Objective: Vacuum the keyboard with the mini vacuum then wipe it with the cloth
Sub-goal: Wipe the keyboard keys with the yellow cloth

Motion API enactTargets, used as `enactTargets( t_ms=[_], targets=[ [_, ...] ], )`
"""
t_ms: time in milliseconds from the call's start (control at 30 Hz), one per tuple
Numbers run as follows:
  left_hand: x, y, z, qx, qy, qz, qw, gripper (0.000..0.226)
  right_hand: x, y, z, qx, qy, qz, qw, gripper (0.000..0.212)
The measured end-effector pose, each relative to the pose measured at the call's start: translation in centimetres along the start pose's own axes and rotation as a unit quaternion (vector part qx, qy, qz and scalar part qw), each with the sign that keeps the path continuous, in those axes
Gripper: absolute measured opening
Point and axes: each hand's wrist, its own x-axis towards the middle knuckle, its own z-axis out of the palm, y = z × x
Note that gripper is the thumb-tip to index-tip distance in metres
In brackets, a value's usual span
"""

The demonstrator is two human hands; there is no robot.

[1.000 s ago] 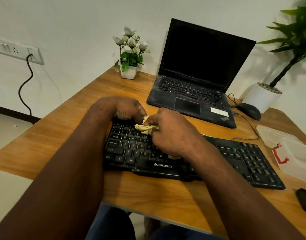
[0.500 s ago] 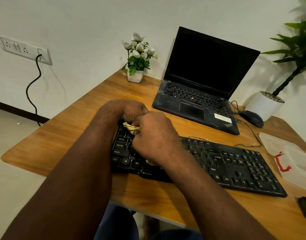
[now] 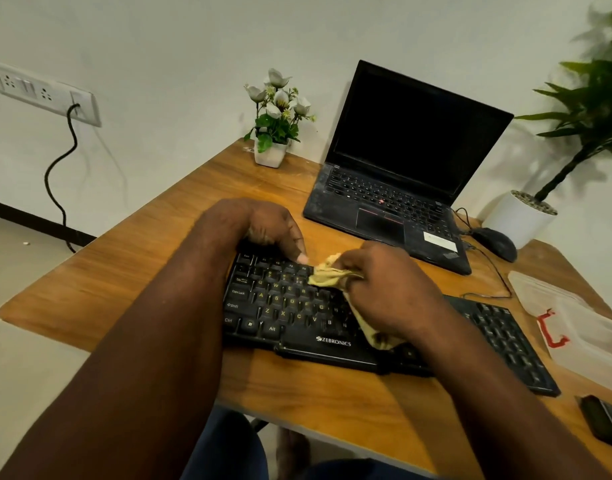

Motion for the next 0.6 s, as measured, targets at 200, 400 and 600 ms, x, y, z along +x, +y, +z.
enactTargets(
  t_ms=[200,400,600],
  targets=[
    [-0.2,0.4,0.2,-0.01,-0.013,0.004,1.0,0.027,-1.3,3.5,-1.2,-0.014,-0.006,0.047,0.999,0.033],
    [0.7,2.0,2.3,0.005,-0.001,0.06,0.998,0.028,-0.5,1.4,0.7,0.01,0.032,-0.003,0.999,0.031],
    [1.0,2.1,2.3,-0.001,-0.004,0.047,0.999,0.049,-0.5,2.8,0.7,0.029,0.014,0.027,0.999,0.028]
  ],
)
